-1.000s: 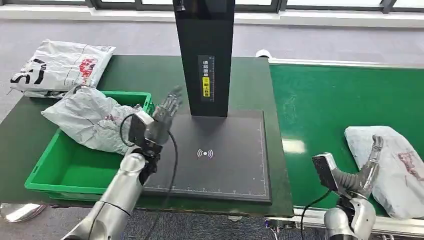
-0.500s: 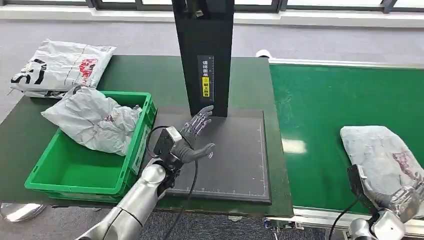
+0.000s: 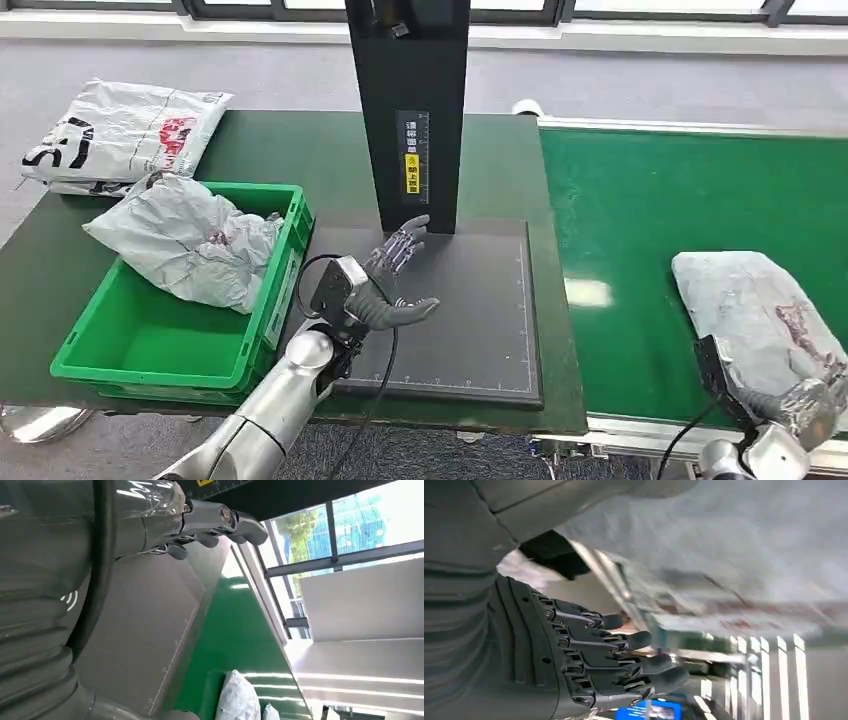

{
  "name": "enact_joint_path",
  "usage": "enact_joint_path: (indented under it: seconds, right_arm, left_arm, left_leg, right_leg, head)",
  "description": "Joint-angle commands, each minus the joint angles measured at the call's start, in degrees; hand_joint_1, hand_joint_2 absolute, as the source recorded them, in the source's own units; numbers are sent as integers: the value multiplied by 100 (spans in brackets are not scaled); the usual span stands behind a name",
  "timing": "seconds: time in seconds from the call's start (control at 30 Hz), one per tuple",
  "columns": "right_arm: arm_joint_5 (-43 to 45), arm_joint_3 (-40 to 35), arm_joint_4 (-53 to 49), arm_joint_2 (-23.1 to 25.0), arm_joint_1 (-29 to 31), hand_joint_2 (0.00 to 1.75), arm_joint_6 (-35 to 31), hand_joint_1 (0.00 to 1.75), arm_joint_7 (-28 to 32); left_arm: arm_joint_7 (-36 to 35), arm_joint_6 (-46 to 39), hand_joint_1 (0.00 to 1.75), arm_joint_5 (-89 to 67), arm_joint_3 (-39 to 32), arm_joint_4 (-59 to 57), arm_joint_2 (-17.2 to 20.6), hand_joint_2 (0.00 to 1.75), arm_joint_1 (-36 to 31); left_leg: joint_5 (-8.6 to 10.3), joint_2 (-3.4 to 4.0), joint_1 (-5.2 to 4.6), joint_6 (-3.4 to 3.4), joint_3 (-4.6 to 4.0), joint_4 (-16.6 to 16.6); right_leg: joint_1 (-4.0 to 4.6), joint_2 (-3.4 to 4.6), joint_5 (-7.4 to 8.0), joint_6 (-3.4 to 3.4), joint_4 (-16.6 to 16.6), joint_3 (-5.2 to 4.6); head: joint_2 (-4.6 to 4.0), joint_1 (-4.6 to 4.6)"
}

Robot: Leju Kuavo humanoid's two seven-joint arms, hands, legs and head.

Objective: Moved the parcel from conveyor to table for the left to box.

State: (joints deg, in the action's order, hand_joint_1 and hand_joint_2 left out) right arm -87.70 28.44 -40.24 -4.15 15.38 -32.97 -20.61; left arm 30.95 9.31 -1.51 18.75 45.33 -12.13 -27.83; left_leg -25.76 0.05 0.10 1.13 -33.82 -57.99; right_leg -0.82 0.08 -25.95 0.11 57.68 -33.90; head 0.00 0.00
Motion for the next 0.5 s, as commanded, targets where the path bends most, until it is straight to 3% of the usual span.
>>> enact_joint_path:
  seconds: [0.03, 0.1, 0.13, 0.17, 0.27, 0.5]
  right_arm:
    - [-223, 65, 1363, -393, 85, 175, 1358, 0, -752]
    - [-203, -59, 1603, -423, 166, 175, 1850, 0, -864]
    - [-174, -37, 1677, -435, 201, 175, 2015, 175, -827]
    - [21, 55, 1738, -424, 316, 175, 1869, 175, -345]
    - [64, 18, 1786, -355, 661, 175, 1694, 175, -233]
    - [97, -49, 1663, -301, 665, 175, 1627, 175, -140]
  left_arm:
    - [119, 91, 0, -130, 245, -549, 162, 175, -319]
    - [153, 111, 0, -201, 284, -652, 150, 175, -377]
    - [158, 74, 0, -232, 287, -686, 141, 175, -396]
    - [179, 2, 0, -272, 262, -698, 155, 175, -392]
    - [115, -33, 0, -300, 169, -393, 292, 175, -172]
    - [79, -25, 0, -308, 105, -278, 339, 175, -97]
  left_leg:
    - [4, -25, 4, -3, 8, 8]
    - [-1, -8, 5, -5, 5, 5]
    - [-2, -3, 7, -6, 9, 8]
    - [-1, -3, 9, -7, 16, 12]
    - [-2, 3, 11, -14, 20, 2]
    - [4, 7, 12, -37, 18, -3]
  right_leg:
    - [4, -26, -6, 5, -13, 21]
    - [1, -10, -3, 5, -9, 13]
    - [3, -6, -1, 4, -14, 18]
    - [7, -7, 1, 4, -21, 25]
    - [9, 3, 1, 10, -13, 31]
    - [1, 2, 11, 32, -16, 40]
  head:
    - [0, 0]
    - [0, 0]
    - [0, 0]
    - [0, 0]
    - [0, 0]
    - [0, 0]
